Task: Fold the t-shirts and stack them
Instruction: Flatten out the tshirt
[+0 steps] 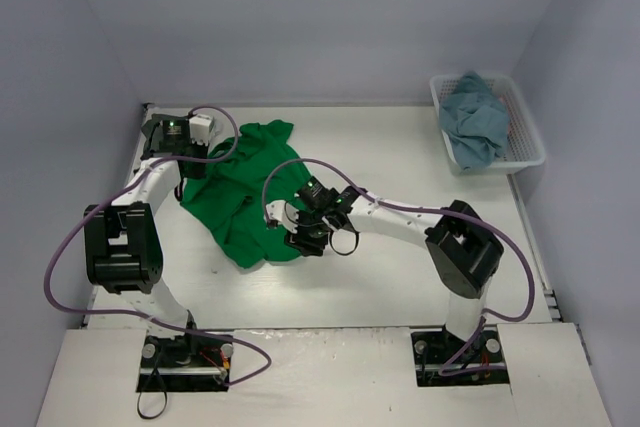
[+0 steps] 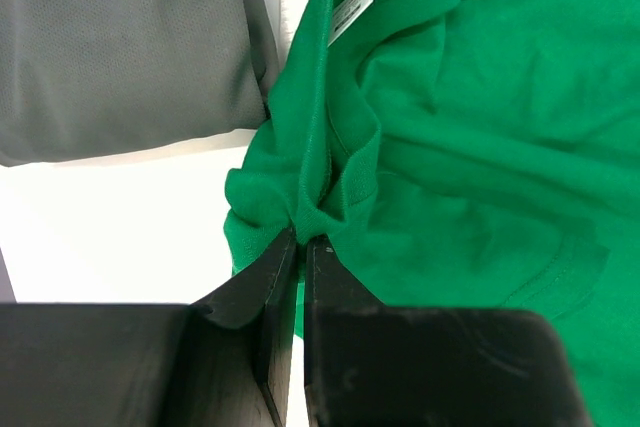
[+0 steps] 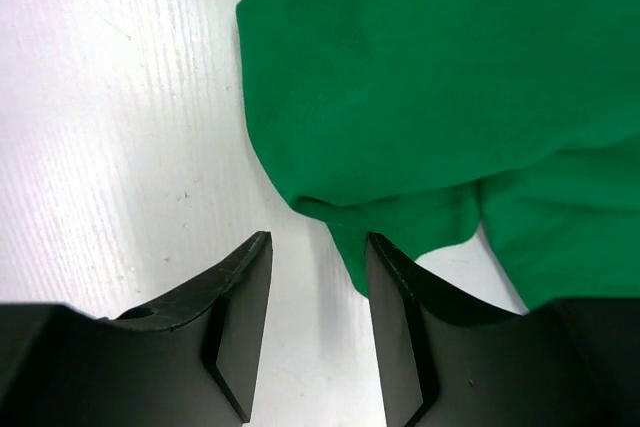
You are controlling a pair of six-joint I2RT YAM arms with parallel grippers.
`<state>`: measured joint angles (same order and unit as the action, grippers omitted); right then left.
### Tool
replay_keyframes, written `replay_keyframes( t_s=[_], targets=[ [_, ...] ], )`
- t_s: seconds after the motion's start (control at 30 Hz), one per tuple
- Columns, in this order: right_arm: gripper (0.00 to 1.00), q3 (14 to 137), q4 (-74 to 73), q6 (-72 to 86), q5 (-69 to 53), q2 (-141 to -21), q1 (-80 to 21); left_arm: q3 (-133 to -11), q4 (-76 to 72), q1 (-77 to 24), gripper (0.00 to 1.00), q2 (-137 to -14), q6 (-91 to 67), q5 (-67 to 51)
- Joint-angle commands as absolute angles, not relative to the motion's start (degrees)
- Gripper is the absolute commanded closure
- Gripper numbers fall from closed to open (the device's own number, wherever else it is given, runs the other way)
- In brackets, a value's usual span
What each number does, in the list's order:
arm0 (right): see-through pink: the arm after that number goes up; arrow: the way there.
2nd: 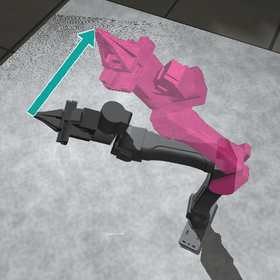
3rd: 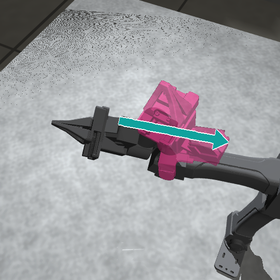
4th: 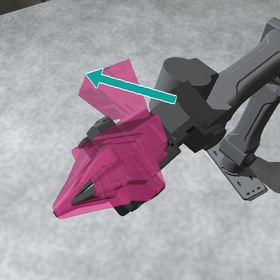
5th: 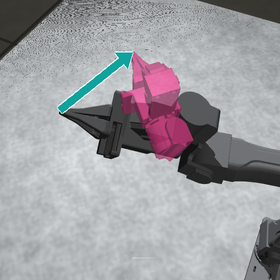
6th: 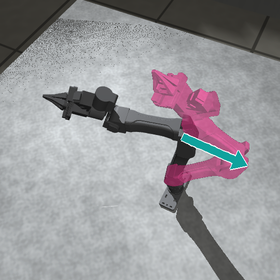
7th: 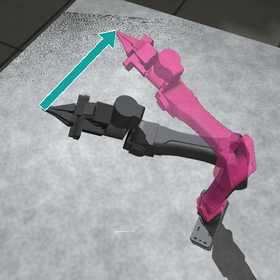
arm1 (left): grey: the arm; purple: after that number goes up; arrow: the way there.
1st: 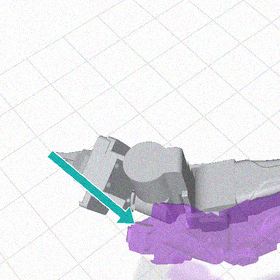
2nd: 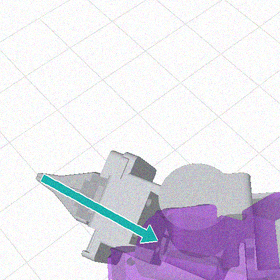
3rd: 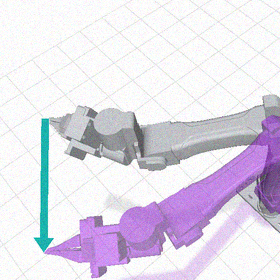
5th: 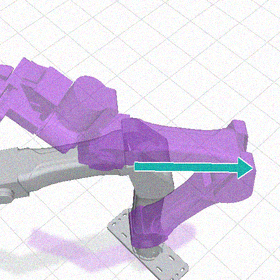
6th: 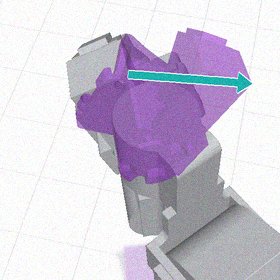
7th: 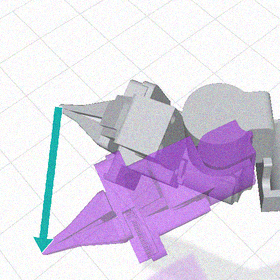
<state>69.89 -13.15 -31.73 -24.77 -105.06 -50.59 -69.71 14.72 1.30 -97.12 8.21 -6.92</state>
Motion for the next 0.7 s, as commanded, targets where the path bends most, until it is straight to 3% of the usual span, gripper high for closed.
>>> replay_keyframes(
  t_s=[0.0,0.57,0.6,0.67],
  targets=[
    [0.61,69.8,-13.6,-31.7,-24.4,-99.9,-49.9,-71.1,12.8,1.9,1.0,-93.3,6.9,-7.7],
    [0.59,72.9,-13.4,-32.3,-29.7,-108.8,-49.5,-70.5,12.3,1.9,1.0,-93.3,6.9,-7.7],
    [0.6,73.0,-13.4,-32.2,-29.9,-109.1,-49.7,-70.6,12.3,1.9,1.0,-93.3,6.8,-7.7],
    [0.73,73.2,-13.4,-32.0,-29.8,-109.3,-49.8,-70.6,12.3,1.9,1.0,-93.2,6.8,-7.8]
  ],
)
